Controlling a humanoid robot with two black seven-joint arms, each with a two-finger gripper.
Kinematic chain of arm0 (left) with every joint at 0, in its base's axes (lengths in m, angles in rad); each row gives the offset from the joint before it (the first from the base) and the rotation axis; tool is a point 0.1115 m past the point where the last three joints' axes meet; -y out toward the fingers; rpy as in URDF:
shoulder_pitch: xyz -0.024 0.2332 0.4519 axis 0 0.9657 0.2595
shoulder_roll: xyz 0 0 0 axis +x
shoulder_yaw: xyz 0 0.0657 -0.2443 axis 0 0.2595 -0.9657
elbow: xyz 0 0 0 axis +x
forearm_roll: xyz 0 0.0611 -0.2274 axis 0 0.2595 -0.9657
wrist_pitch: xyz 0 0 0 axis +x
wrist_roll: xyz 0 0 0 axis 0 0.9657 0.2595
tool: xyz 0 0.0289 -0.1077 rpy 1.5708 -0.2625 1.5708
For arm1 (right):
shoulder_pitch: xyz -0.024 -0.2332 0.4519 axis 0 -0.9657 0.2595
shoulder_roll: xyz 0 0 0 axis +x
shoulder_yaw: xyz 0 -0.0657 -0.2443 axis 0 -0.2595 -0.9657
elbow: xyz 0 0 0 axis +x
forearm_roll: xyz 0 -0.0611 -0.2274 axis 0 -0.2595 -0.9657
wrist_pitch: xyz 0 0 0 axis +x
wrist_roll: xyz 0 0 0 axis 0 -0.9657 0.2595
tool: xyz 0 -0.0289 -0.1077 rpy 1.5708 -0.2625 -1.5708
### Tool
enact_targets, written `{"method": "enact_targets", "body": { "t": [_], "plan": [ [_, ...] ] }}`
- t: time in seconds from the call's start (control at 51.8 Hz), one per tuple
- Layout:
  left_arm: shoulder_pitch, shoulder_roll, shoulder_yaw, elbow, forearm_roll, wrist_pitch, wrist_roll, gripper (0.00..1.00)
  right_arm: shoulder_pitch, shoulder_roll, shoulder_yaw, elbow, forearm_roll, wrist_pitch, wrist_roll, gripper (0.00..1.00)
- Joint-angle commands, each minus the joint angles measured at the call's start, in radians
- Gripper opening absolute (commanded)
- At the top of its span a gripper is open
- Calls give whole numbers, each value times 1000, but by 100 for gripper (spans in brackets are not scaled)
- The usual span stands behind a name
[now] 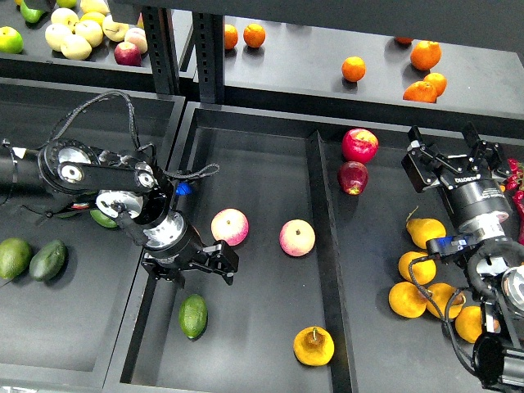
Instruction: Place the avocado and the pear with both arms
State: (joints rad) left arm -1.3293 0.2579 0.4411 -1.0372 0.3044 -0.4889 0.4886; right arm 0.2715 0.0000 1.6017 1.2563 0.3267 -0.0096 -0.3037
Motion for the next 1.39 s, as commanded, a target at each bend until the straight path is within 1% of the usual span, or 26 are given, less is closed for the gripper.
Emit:
{"method": "enact_targets", "body": {
  "t": [0.0,0.135,0.348,0.541,0.695,1.101,1.372],
  "plan": [
    [28,-39,28,46,-2,0,0,99,0,0,1,2,2,3,0,100],
    [84,-52,30,75,4,0,0,99,0,0,1,3,2,8,0,100],
    [98,-91,38,134,-1,0,0,99,8,0,1,3,2,8,0,100],
    [121,-152,38,239,-1,0,0,99,8,0,1,2,3,11,0,100],
    [147,-172,38,289,4,0,0,99,8,0,1,2,5,13,0,100],
    [217,-198,38,339,9,0,0,99,8,0,-2,5,6,14,-2,100],
    [226,-218,38,353,12,0,0,99,8,0,-2,6,8,14,-3,100]
  ]
}}
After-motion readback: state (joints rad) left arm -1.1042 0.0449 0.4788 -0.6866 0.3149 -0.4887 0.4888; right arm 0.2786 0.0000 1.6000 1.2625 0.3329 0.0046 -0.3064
